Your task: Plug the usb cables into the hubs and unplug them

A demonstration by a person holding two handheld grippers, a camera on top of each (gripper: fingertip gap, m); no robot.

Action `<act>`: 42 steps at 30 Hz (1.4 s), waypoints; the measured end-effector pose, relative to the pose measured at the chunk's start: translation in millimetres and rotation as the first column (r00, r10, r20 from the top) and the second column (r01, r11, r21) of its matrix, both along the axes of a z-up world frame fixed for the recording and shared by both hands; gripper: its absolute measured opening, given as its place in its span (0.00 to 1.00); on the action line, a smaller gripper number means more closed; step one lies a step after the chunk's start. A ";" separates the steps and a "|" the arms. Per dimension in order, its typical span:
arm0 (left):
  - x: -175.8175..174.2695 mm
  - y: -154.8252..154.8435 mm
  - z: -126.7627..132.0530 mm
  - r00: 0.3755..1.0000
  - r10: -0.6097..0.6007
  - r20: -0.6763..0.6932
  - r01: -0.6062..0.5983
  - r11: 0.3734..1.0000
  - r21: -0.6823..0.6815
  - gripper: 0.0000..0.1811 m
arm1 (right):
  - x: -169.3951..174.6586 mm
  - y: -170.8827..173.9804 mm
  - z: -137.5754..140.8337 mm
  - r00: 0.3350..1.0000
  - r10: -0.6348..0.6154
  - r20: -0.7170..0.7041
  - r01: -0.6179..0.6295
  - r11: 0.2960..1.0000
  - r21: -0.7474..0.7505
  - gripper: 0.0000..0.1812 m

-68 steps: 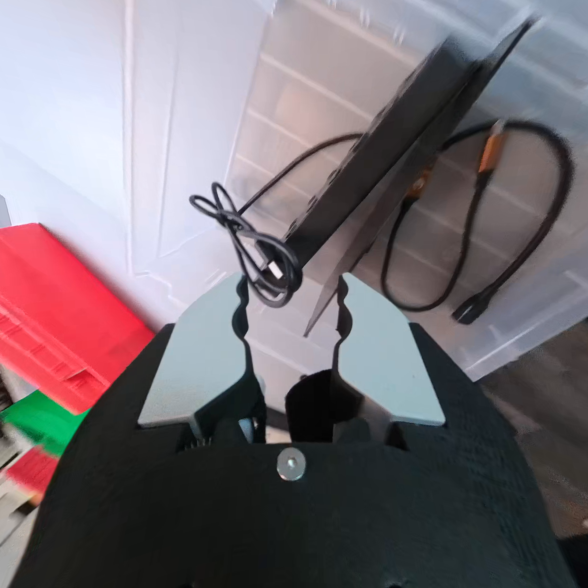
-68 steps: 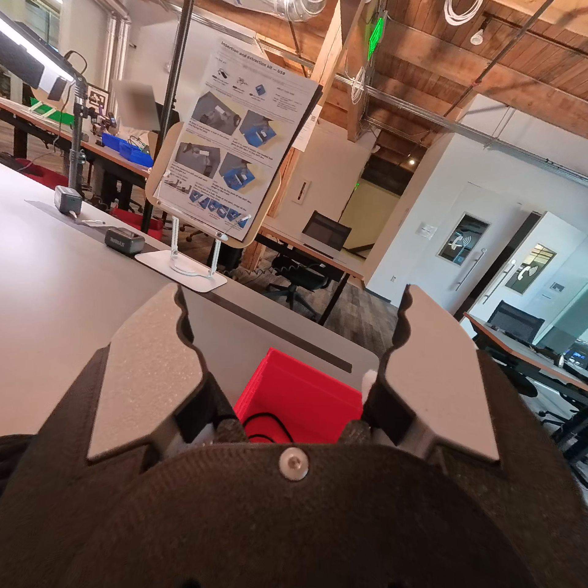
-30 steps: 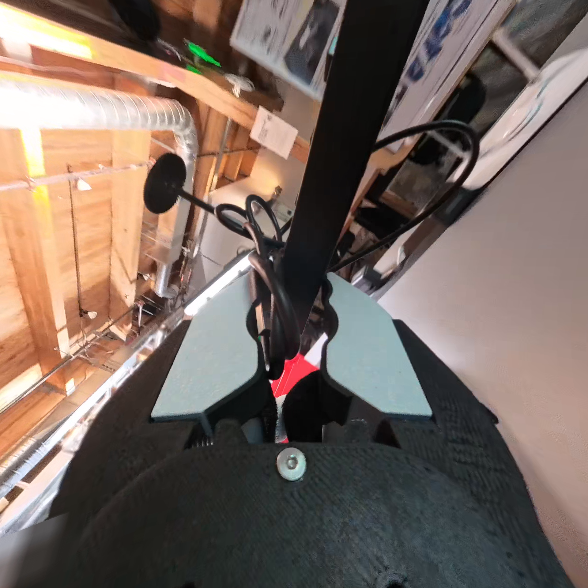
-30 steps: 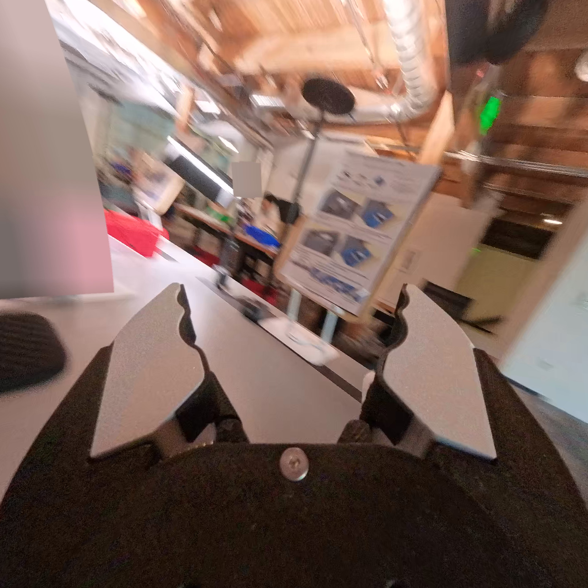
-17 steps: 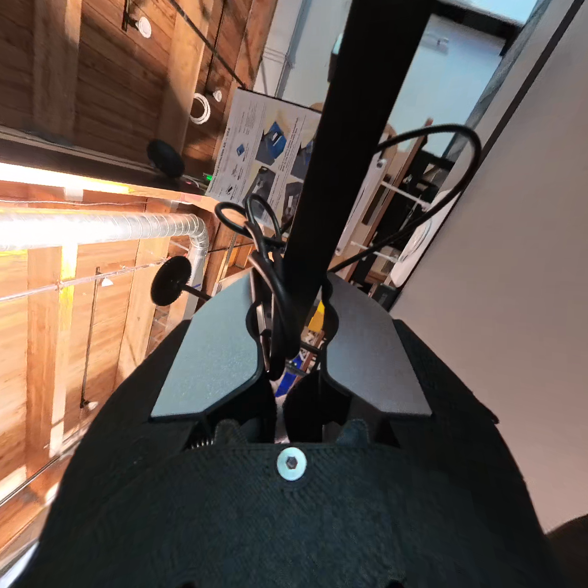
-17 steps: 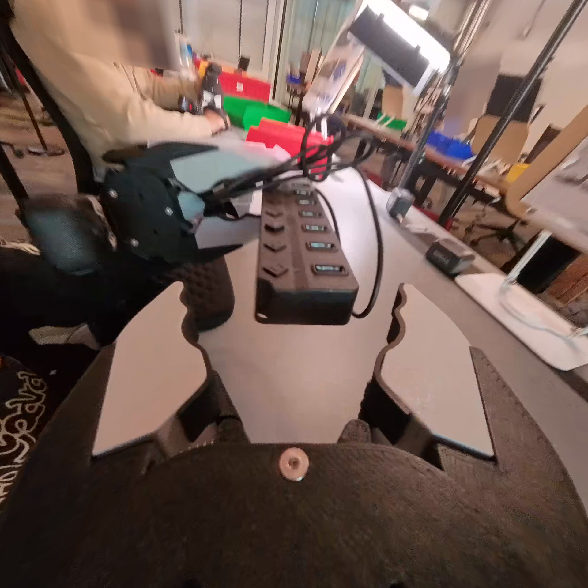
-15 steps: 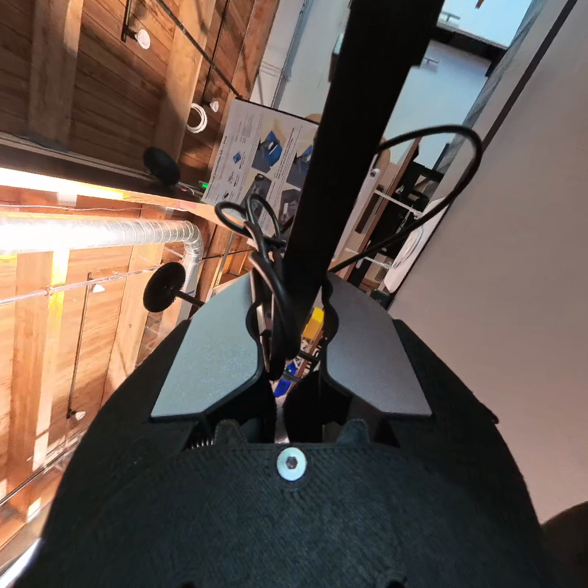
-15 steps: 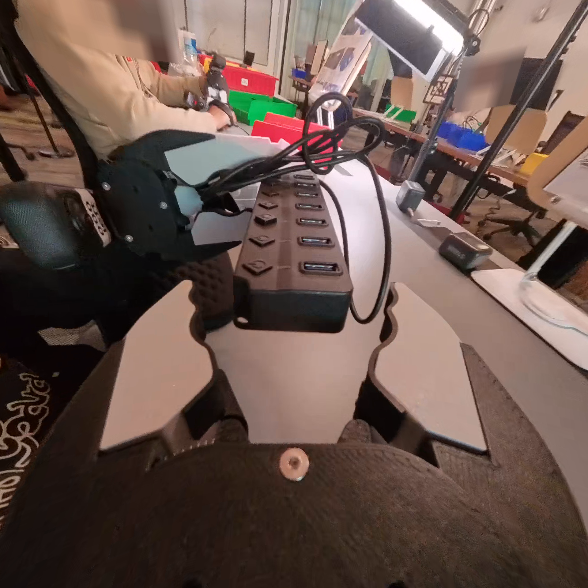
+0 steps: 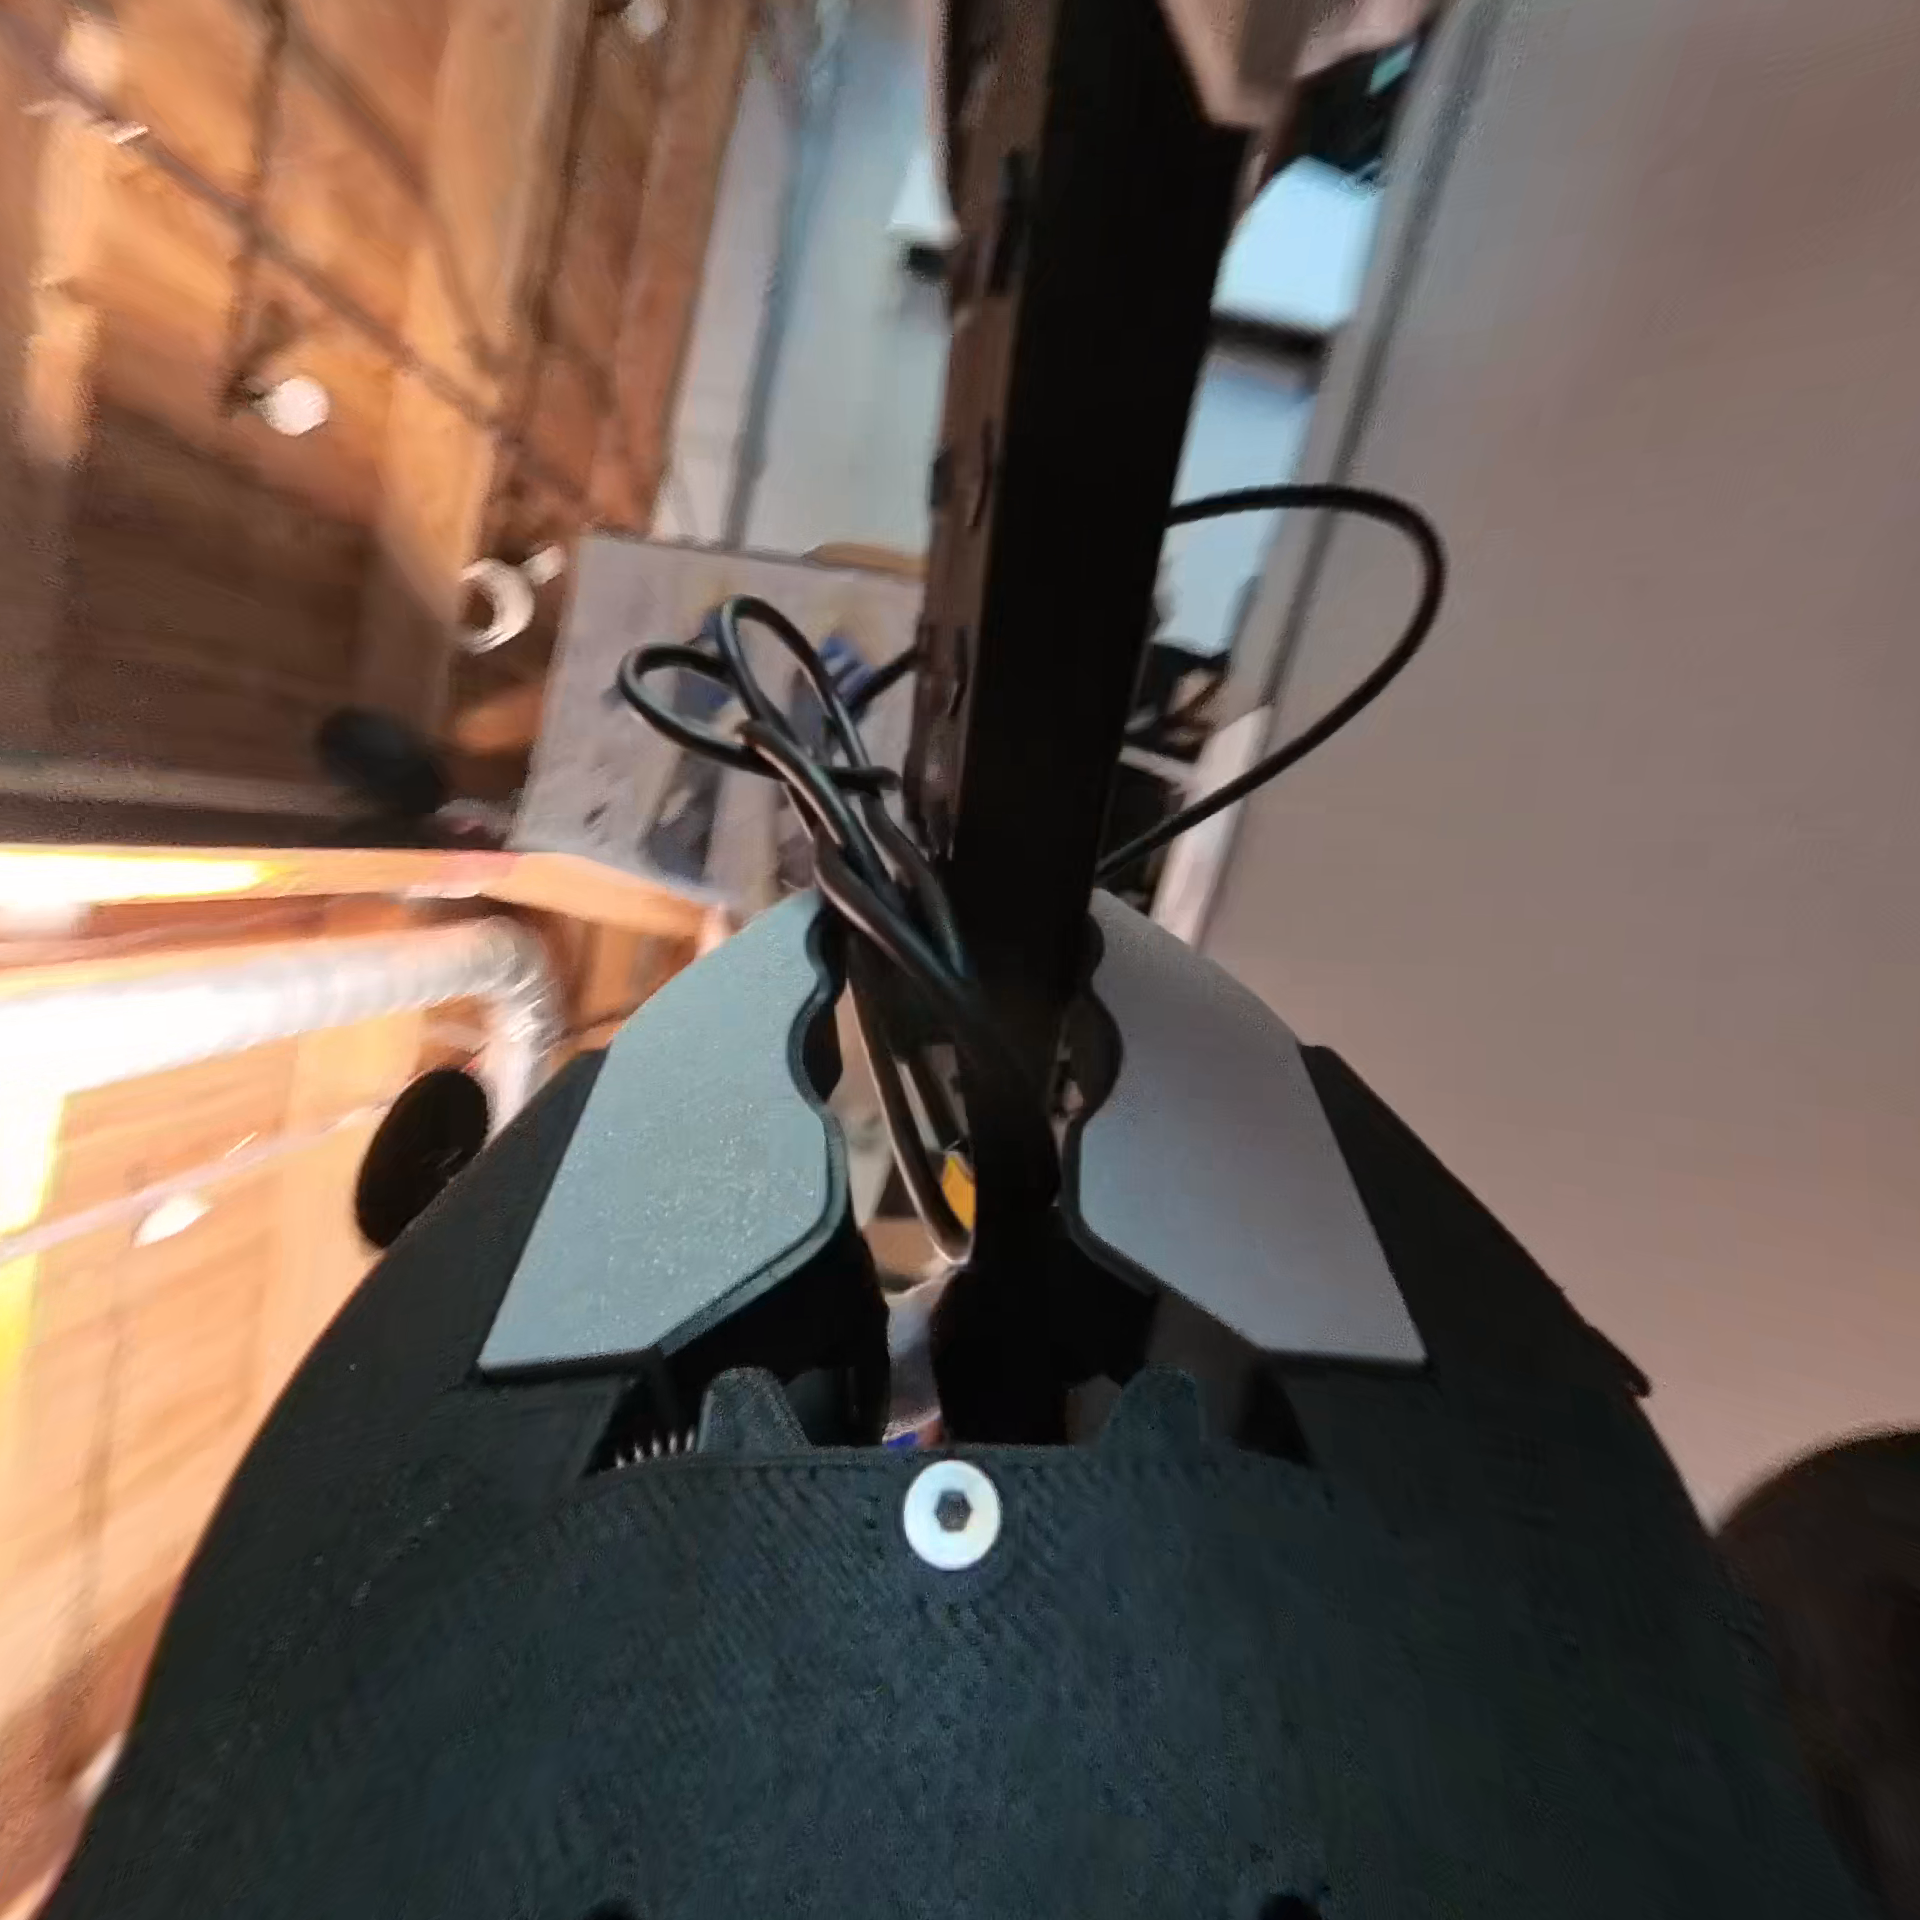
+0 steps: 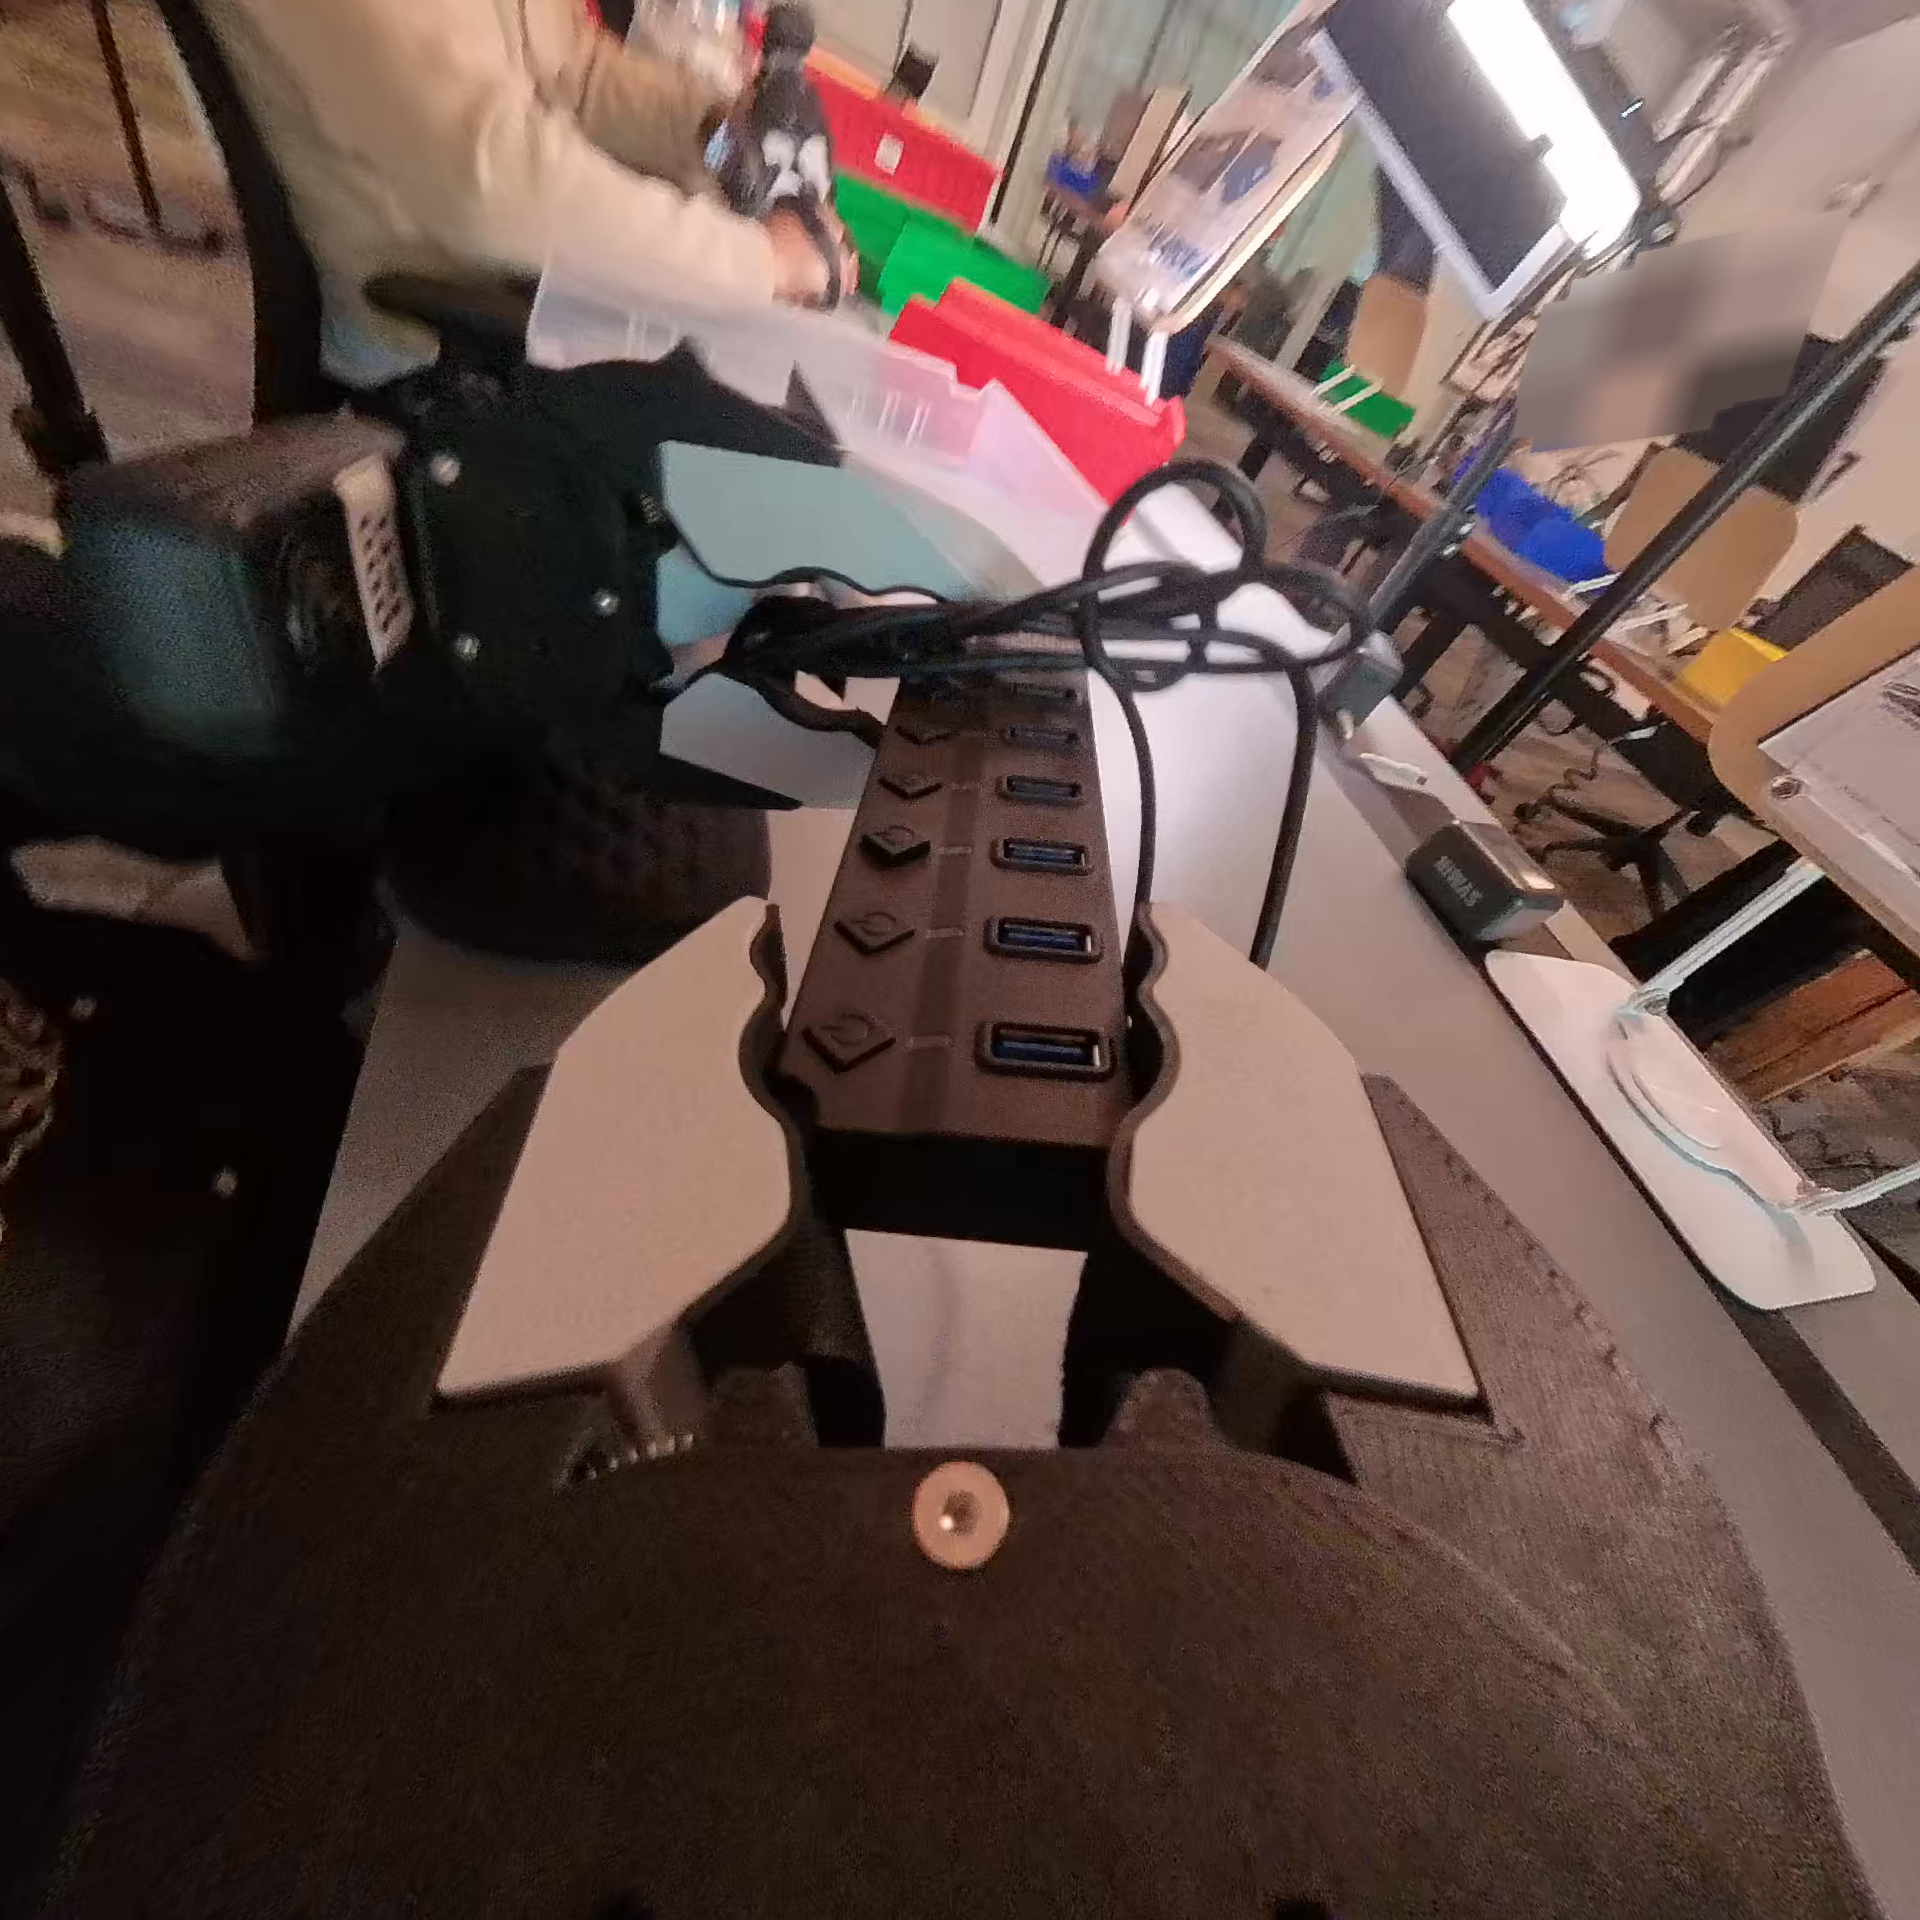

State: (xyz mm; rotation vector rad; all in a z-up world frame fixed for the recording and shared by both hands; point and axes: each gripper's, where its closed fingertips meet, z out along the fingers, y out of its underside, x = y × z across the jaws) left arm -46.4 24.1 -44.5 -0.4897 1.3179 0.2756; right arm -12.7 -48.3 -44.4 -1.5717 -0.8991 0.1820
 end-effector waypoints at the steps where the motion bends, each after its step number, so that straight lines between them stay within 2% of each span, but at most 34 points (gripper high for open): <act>1: 5.7 -4.9 -10.9 0.997 -0.058 -0.055 0.056 0.998 -0.042 0.23 | 2.7 -3.6 -3.8 0.999 0.016 0.035 -0.015 1.000 -0.026 0.35; 3: 12.9 -15.6 -23.6 0.981 -0.167 -0.103 0.151 0.977 -0.149 0.26 | 10.6 -11.1 -13.8 0.995 0.048 0.092 -0.040 0.995 -0.092 0.35; 5: 14.0 -26.7 -26.8 0.957 -0.277 -0.091 0.247 0.935 -0.253 0.27 | 19.6 -18.1 -21.3 0.988 0.086 0.125 -0.070 0.989 -0.127 0.35; 9: 4.2 -39.0 -18.7 0.893 -0.448 0.043 0.419 0.792 -0.444 0.26 | 43.9 -26.4 -23.3 0.985 0.097 0.144 -0.078 0.989 -0.129 0.35; 13: -8.0 -26.4 4.8 0.862 -0.441 0.251 0.503 0.680 -0.533 0.22 | 67.1 -44.7 -34.0 0.975 0.141 0.169 -0.105 0.972 -0.208 0.35; 15: -10.2 -14.0 7.8 0.874 -0.383 0.298 0.485 0.666 -0.567 0.21 | 79.6 -52.0 -46.6 0.971 0.139 0.193 -0.082 0.957 -0.279 0.35; 18: -8.7 13.4 -2.6 0.929 -0.235 0.285 0.368 0.662 -0.653 0.19 | 93.2 -64.5 -60.6 0.970 0.146 0.194 -0.062 0.922 -0.383 0.35; 22: -4.9 35.2 -27.7 0.969 -0.124 0.214 0.246 0.553 -0.796 0.20 | 103.8 -86.0 -82.5 0.965 0.171 0.200 -0.035 0.838 -0.545 0.35; 25: -5.1 36.2 -28.6 0.963 -0.124 0.238 0.268 0.492 -0.828 0.22 | 109.7 -89.0 -92.0 0.960 0.160 0.230 0.008 0.806 -0.592 0.35; 29: -8.1 33.1 -18.2 0.939 -0.145 0.313 0.344 0.466 -0.815 0.22 | 111.9 -90.6 -95.8 0.961 0.150 0.232 0.025 0.789 -0.614 0.35; 32: -8.2 33.5 -18.2 0.938 -0.145 0.316 0.347 0.463 -0.816 0.22 | 114.4 -93.0 -97.9 0.962 0.135 0.237 0.049 0.771 -0.635 0.35; 33: -8.3 33.2 -17.3 0.937 -0.146 0.317 0.348 0.473 -0.810 0.22 | 113.8 -94.3 -97.2 0.965 0.128 0.229 0.052 0.762 -0.645 0.35; 35: -8.6 31.9 -15.2 0.934 -0.153 0.323 0.356 0.487 -0.798 0.22 | 106.6 -96.3 -86.9 0.979 0.122 0.165 0.015 0.759 -0.651 0.48; 37: -9.0 32.3 -14.6 0.933 -0.151 0.327 0.358 0.489 -0.795 0.22 | 101.9 -94.2 -68.8 0.988 0.107 0.112 -0.019 0.802 -0.598 0.54; 40: -9.9 31.8 -12.3 0.928 -0.154 0.339 0.370 0.494 -0.787 0.22 | 99.1 -87.6 -30.1 0.993 0.081 0.081 -0.043 0.918 -0.394 0.63; 42: -9.9 31.4 -11.8 0.927 -0.157 0.340 0.372 0.499 -0.783 0.22 | 97.8 -83.2 5.8 0.999 0.038 0.027 -0.031 0.978 -0.207 0.79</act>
